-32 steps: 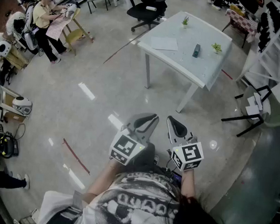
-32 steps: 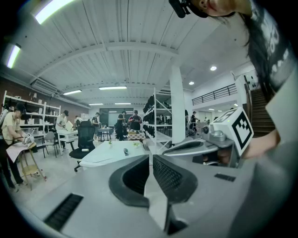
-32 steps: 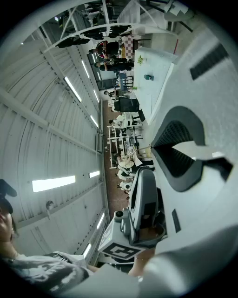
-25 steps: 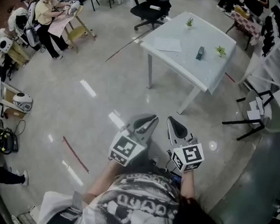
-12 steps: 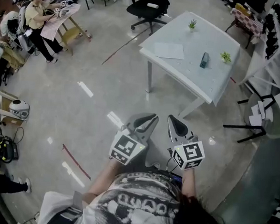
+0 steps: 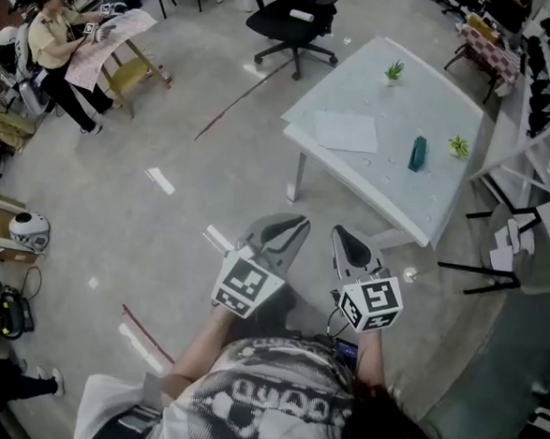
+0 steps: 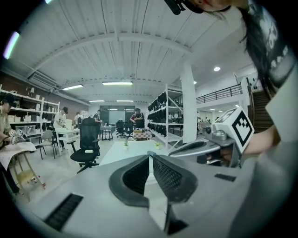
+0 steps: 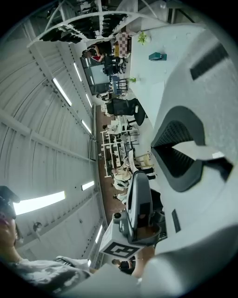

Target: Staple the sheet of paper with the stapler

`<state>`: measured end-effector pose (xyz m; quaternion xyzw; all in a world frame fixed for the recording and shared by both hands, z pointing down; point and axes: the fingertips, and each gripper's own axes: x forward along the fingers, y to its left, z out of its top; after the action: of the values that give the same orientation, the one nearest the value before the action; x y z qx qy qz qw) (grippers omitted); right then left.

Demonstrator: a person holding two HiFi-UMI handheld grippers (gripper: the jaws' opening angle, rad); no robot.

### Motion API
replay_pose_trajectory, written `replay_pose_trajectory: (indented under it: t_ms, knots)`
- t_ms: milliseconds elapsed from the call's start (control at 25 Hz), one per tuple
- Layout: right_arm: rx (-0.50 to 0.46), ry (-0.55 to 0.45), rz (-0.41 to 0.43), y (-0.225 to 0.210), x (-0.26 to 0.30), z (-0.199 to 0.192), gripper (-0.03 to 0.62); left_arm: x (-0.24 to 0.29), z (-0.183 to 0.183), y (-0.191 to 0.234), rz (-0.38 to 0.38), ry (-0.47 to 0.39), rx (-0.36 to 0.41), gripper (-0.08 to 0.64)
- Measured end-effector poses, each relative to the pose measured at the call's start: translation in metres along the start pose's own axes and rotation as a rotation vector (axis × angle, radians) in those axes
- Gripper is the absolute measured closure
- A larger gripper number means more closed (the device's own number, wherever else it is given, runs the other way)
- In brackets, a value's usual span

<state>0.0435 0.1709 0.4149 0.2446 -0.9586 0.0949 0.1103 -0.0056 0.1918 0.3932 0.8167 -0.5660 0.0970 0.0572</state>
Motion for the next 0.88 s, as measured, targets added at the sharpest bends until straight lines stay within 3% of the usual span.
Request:
replay_pose_trajectory:
  t_ms: [400,880]
  knots:
    - [0.021,0.026,-0.093,-0.025,0.066,0.013,0.6,0.028,-0.004,0.075,-0.06,0.01,0.007,0.535]
    - [0.043,0.083,-0.124,-0.055,0.09,0.0,0.6,0.055,-0.017,0.093,-0.08,0.021,-0.043,0.535]
